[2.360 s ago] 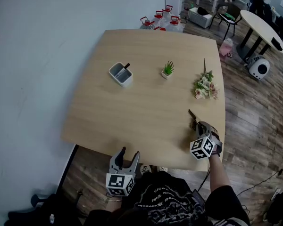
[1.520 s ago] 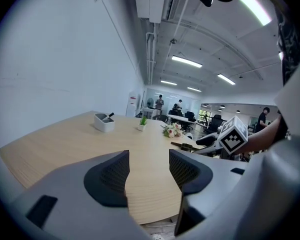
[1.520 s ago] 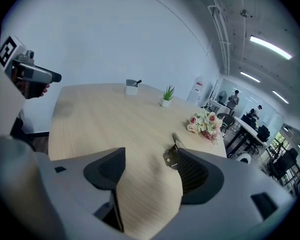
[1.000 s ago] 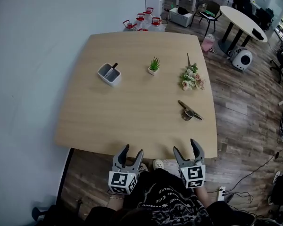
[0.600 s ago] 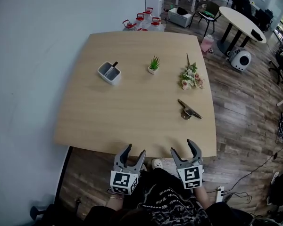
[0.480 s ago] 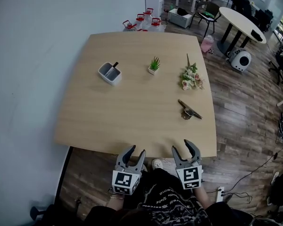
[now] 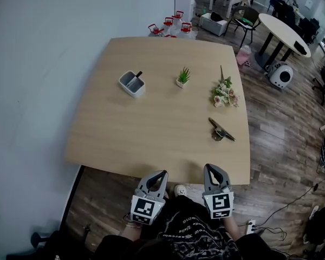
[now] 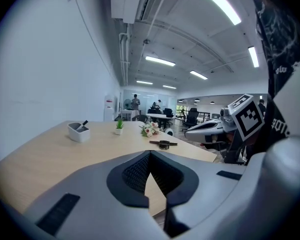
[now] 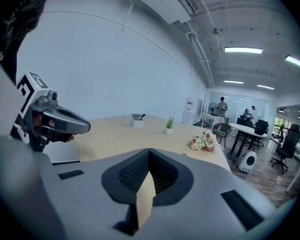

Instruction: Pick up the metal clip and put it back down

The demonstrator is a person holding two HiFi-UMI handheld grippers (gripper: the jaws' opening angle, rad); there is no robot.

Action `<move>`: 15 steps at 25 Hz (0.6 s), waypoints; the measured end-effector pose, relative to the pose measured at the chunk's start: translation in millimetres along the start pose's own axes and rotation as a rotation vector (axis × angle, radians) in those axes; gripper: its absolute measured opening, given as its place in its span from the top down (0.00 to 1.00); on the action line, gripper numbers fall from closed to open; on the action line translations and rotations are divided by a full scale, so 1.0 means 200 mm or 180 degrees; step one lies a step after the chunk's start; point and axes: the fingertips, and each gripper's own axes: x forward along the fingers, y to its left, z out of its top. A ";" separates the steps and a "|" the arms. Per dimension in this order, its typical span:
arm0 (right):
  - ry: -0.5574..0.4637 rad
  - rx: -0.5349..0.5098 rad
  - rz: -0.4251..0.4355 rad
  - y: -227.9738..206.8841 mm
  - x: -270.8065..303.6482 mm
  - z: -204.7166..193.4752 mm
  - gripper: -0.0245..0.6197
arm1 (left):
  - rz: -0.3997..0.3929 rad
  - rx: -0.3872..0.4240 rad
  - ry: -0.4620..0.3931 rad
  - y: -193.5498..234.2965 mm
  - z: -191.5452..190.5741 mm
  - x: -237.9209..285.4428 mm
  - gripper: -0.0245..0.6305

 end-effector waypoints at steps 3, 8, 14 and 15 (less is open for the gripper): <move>0.0036 -0.0028 0.0005 -0.01 0.01 -0.01 0.94 | -0.0001 -0.0056 -0.0040 0.00 0.01 0.01 0.95; 0.0115 -0.0061 -0.0045 -0.04 0.00 -0.03 0.94 | -0.0051 -0.0079 -0.0028 -0.01 0.02 0.04 0.95; 0.0114 -0.0045 -0.0089 -0.08 -0.01 -0.04 0.94 | -0.0139 0.0016 0.0035 -0.06 0.01 0.08 0.95; 0.0115 -0.0051 -0.0092 -0.08 -0.01 -0.04 0.94 | -0.0144 0.0004 0.0041 -0.06 0.00 0.09 0.95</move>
